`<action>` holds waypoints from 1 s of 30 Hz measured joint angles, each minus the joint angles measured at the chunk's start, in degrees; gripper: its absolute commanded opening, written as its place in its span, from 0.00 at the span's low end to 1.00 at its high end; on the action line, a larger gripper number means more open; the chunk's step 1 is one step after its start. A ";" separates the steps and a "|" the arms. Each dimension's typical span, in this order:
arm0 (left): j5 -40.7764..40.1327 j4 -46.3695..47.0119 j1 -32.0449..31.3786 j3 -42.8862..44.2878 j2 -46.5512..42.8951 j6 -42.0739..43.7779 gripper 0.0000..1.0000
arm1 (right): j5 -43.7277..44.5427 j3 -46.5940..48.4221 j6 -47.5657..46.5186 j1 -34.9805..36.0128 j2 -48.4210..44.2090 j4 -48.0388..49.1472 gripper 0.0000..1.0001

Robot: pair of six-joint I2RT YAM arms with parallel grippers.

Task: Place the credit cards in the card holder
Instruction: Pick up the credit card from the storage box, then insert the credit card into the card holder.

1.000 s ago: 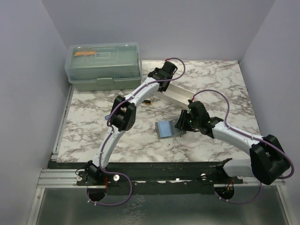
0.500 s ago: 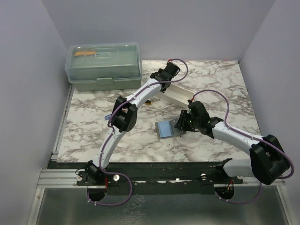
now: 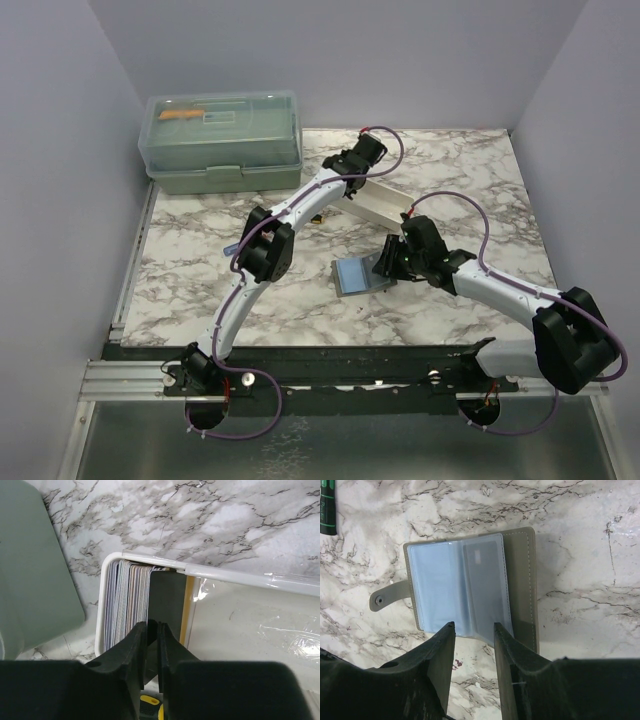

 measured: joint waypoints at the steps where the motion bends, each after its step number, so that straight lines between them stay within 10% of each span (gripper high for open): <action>1: 0.00 0.00 -0.07 0.00 0.00 -0.02 0.11 | 0.00 0.00 0.00 0.00 0.00 0.00 0.40; 21: 6.21 -2.86 -0.57 -1.68 -9.31 -6.62 0.00 | 1.20 0.61 -0.17 0.00 1.60 -2.60 0.49; 30: 23.56 -3.32 -0.52 -23.69 -33.31 -16.50 0.00 | 6.49 6.51 -2.21 -0.02 6.75 -7.04 0.48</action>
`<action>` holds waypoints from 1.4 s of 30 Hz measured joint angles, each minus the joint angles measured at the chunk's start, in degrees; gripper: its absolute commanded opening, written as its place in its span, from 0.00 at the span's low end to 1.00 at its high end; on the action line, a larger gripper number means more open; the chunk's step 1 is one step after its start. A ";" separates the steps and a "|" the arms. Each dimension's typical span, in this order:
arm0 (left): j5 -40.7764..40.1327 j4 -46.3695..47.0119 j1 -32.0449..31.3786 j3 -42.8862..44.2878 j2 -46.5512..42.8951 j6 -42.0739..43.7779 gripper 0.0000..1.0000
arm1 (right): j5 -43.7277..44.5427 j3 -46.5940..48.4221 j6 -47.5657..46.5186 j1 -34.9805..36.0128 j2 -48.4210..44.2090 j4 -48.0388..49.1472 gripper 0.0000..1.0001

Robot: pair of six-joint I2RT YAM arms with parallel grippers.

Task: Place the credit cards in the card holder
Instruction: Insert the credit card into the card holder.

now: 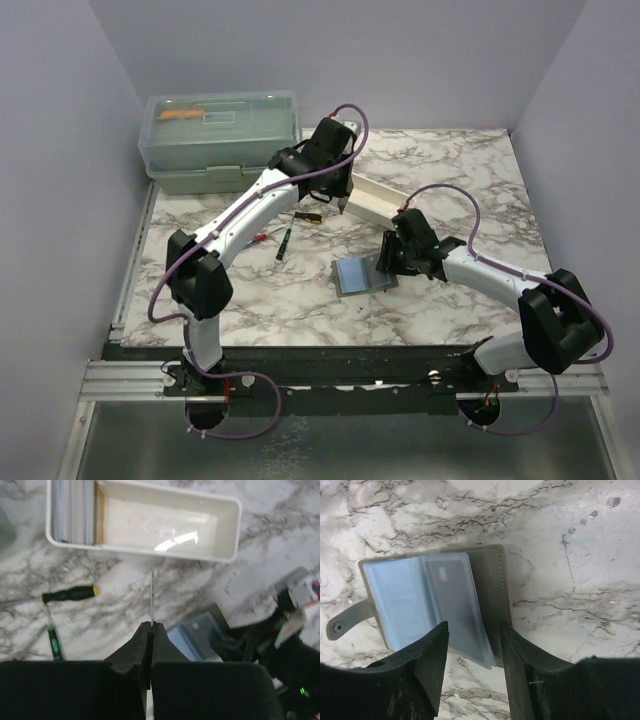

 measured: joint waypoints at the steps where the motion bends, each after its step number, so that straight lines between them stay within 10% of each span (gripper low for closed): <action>1: 2.16 0.68 -0.04 -3.08 -2.34 -0.66 0.00 | 0.57 -0.02 -0.04 0.00 0.02 -0.26 0.46; 16: 37.97 42.03 4.68 -62.51 -20.92 -29.90 0.00 | 1.01 -8.28 2.23 -2.16 -0.50 9.35 0.25; 25: 42.01 58.45 4.59 -67.23 -17.05 -38.03 0.00 | 0.68 -9.14 4.46 -2.27 -0.50 11.43 0.25; 42: 35.98 62.01 4.55 -69.16 -11.82 -39.58 0.00 | 0.00 -9.18 4.96 -2.29 -0.48 11.52 0.24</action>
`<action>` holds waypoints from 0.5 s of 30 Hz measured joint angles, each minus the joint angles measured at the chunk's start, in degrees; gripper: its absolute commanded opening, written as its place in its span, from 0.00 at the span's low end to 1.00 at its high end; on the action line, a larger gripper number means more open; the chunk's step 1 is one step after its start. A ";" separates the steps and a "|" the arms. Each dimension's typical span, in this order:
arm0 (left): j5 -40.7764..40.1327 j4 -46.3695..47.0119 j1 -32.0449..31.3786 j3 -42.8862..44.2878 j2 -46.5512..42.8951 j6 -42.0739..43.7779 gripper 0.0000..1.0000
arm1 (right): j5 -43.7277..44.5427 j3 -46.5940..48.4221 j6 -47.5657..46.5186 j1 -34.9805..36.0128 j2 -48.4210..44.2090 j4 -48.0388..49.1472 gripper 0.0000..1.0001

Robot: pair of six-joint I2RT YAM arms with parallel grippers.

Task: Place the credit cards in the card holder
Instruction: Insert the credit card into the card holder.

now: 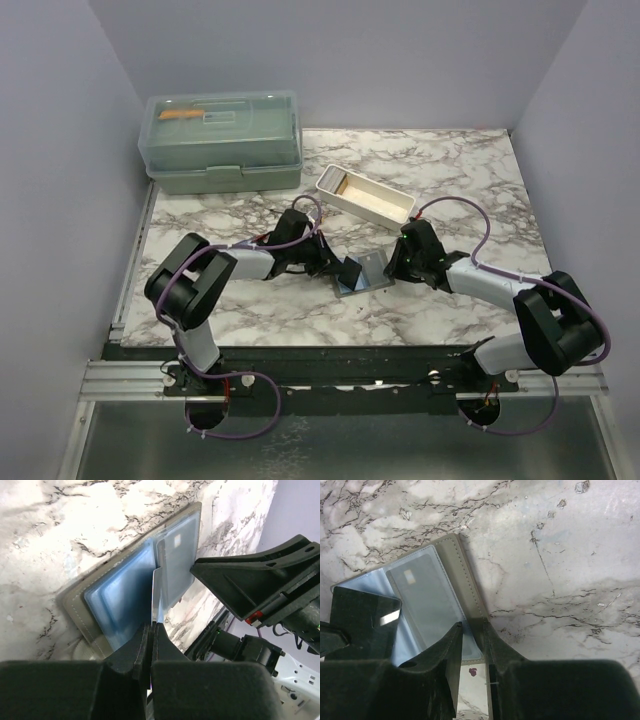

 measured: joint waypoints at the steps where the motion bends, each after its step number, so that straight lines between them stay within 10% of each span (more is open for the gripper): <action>1: -0.24 0.20 -0.07 0.00 0.31 -0.02 0.00 | -0.02 0.00 0.02 0.00 0.00 0.00 0.24; 15: -3.50 3.43 -1.22 0.33 3.61 -1.18 0.00 | -2.93 -0.48 1.11 -0.22 0.72 2.08 0.20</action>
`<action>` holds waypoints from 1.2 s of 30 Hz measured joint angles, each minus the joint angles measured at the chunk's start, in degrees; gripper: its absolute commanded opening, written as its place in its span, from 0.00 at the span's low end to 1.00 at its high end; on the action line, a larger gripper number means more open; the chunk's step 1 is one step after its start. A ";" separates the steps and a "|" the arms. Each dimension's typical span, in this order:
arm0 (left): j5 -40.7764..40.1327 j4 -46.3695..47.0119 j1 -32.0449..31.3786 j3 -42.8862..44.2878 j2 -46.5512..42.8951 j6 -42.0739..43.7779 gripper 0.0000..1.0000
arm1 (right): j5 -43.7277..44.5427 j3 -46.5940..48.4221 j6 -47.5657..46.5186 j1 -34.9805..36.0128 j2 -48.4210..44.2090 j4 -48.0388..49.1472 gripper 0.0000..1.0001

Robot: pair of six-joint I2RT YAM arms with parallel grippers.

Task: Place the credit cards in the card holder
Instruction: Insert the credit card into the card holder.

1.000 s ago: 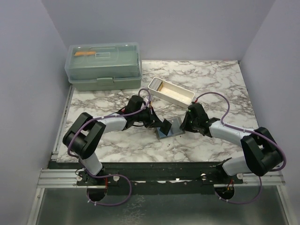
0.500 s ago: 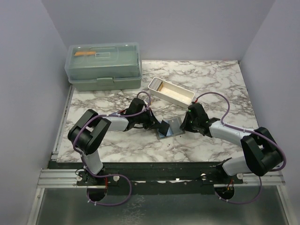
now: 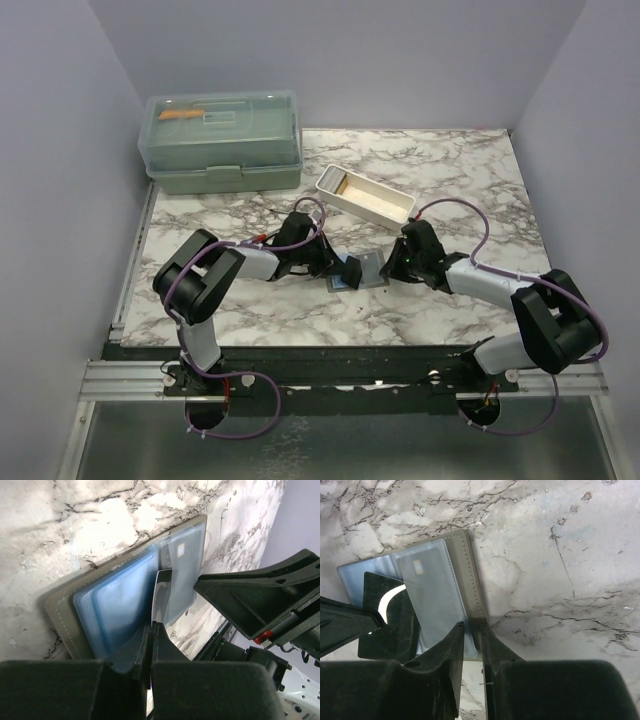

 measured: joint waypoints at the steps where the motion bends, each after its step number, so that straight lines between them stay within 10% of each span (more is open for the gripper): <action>1: -0.26 0.15 -0.04 0.00 0.09 -0.07 0.00 | -0.39 -0.22 0.46 0.00 0.00 0.37 0.20; 36: -6.95 -1.33 -0.85 6.14 2.75 12.24 0.00 | -5.03 -4.35 6.36 -0.15 -1.51 5.38 0.20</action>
